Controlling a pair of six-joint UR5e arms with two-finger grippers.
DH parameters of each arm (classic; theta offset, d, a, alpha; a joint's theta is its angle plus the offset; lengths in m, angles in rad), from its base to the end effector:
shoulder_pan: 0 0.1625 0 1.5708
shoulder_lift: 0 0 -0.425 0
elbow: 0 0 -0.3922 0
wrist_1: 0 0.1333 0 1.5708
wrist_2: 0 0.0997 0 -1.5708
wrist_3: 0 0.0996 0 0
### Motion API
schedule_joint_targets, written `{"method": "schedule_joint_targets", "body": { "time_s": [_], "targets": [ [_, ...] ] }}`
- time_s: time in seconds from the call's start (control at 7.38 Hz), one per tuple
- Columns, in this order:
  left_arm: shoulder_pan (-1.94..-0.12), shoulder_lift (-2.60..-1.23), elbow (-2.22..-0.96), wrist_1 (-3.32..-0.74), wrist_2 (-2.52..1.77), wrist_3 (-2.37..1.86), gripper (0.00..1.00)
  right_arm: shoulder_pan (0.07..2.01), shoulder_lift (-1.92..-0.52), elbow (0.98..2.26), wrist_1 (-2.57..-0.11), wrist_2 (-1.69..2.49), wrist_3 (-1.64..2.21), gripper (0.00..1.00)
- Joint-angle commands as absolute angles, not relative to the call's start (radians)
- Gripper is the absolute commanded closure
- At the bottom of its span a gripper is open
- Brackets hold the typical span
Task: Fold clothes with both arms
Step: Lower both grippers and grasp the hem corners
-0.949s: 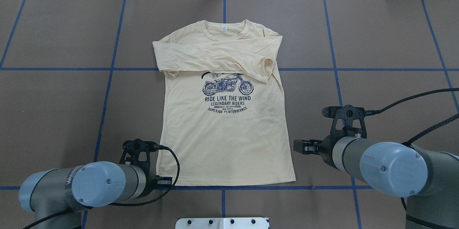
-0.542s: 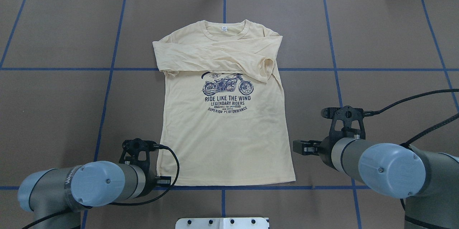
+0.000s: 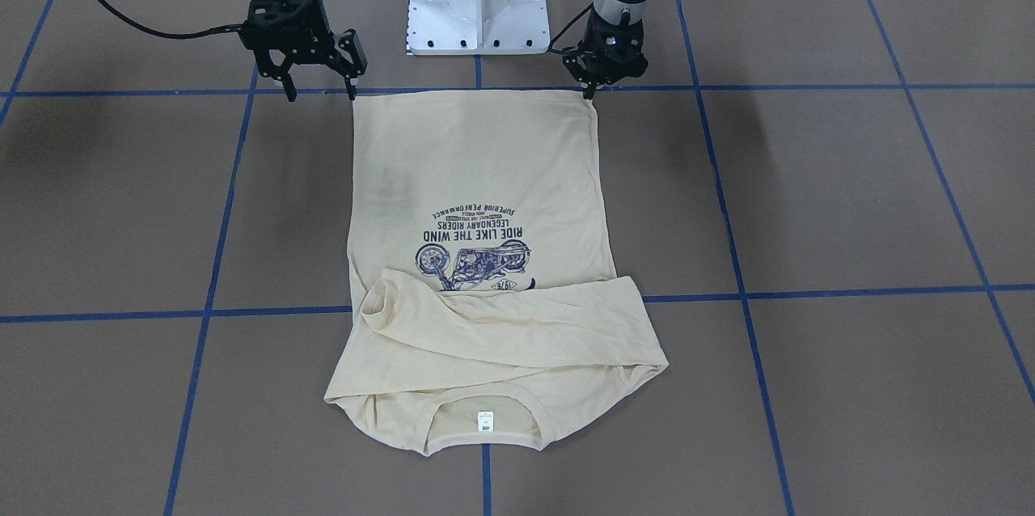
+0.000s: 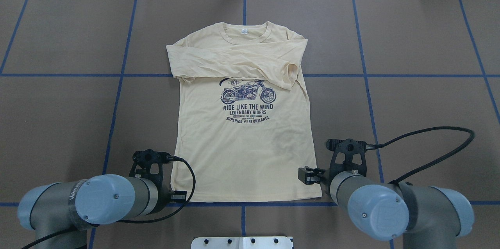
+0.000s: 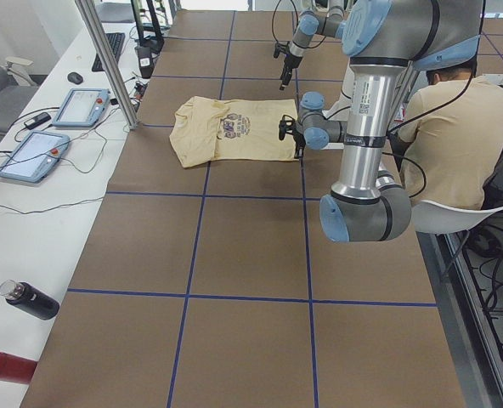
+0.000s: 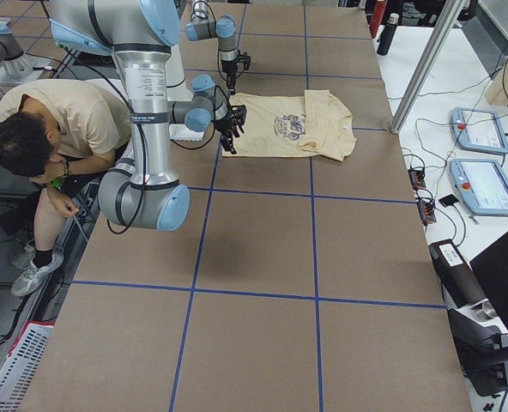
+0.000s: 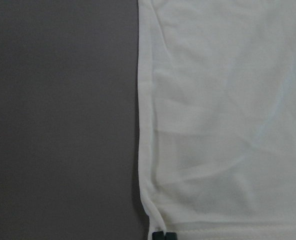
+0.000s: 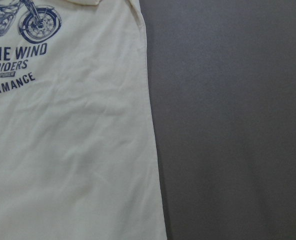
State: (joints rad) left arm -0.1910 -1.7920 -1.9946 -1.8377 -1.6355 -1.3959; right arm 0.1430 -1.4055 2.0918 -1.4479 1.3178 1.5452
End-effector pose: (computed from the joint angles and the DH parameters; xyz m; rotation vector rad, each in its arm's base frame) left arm 0.5123 -0.2283 0.3234 0.1067 0.9073 0.0145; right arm -0.4842 -0.2296 0.3276 0.3064 -0.7830 0.2128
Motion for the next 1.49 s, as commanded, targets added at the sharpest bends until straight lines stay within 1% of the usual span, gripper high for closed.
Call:
{"method": "schedule_joint_targets", "body": {
  "time_s": [0.0,0.14,0.27,0.41,1.36],
  "targets": [
    [-0.189,-1.792,-1.996,-1.838,-1.637,-1.401,1.0,0.088,-1.374,2.04,-1.447,1.263,1.597,0.08],
    [-0.189,-1.792,-1.996,-1.838,-1.637,-1.402,1.0,0.077,-1.376,2.042,-1.447,1.255,1.603,0.27],
    [-0.189,-1.792,-1.996,-1.838,-1.637,-1.401,1.0,0.077,-1.382,2.045,-1.447,1.255,1.603,0.36],
    [-0.189,-1.79,-1.996,-1.838,-1.637,-1.402,1.0,0.074,-1.391,2.048,-1.447,1.255,1.603,0.38],
    [-0.189,-1.792,-1.996,-1.839,-1.637,-1.401,1.0,0.043,-1.399,2.037,-1.45,1.233,1.603,0.4]
  ]
}}
